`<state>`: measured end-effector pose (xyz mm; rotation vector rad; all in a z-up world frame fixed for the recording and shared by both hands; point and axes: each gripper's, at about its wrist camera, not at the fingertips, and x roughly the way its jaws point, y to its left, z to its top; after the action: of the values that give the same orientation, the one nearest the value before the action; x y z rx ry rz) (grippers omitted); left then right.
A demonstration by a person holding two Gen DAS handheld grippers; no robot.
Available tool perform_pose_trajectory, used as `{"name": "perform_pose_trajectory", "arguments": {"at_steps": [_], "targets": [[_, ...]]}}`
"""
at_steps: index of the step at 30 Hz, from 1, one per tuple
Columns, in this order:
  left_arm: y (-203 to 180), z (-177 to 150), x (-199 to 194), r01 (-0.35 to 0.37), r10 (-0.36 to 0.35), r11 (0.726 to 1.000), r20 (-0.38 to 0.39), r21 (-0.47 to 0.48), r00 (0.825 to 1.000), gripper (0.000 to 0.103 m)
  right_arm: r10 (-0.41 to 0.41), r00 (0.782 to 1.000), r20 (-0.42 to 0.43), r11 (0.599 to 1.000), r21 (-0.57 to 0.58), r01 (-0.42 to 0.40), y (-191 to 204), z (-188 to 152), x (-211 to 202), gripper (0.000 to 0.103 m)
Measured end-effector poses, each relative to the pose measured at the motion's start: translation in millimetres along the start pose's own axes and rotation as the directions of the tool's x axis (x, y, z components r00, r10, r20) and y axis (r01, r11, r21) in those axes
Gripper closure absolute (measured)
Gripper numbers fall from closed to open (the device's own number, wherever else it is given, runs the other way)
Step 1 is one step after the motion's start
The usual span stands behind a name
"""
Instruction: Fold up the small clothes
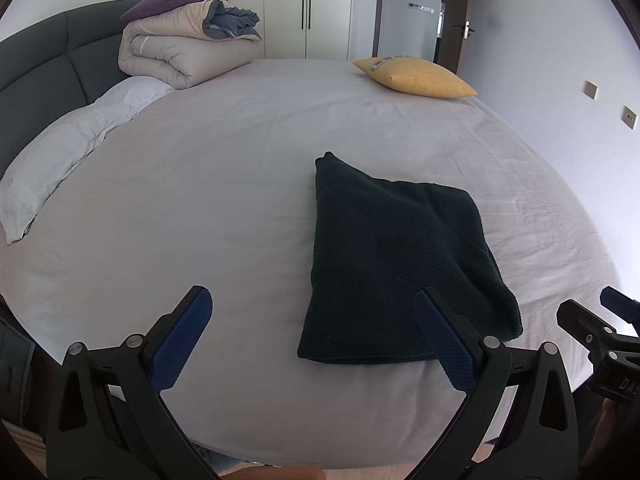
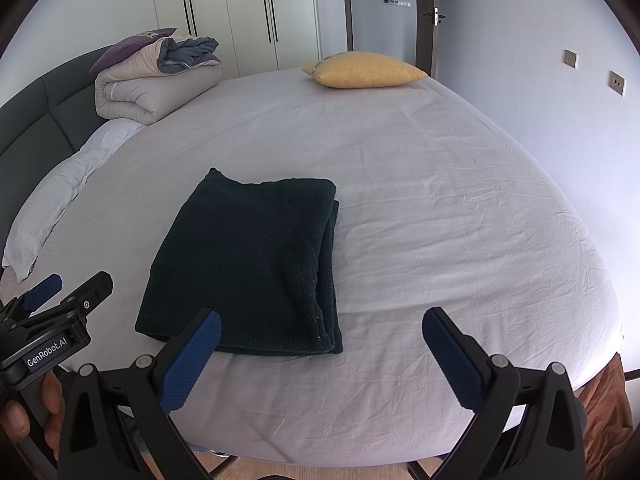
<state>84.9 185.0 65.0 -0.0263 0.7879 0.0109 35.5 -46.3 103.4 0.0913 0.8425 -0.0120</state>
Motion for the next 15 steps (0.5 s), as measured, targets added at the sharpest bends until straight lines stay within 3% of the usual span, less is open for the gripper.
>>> {"name": "perform_pose_trajectory", "arguments": {"at_steps": [15], "targets": [[-0.8, -1.8, 5.5, 0.005, -0.005, 1.000, -0.006, 0.005, 1.000, 0.000, 0.004, 1.000, -0.010, 1.000, 0.006, -0.004, 1.1, -3.0, 2.7, 0.000]]}}
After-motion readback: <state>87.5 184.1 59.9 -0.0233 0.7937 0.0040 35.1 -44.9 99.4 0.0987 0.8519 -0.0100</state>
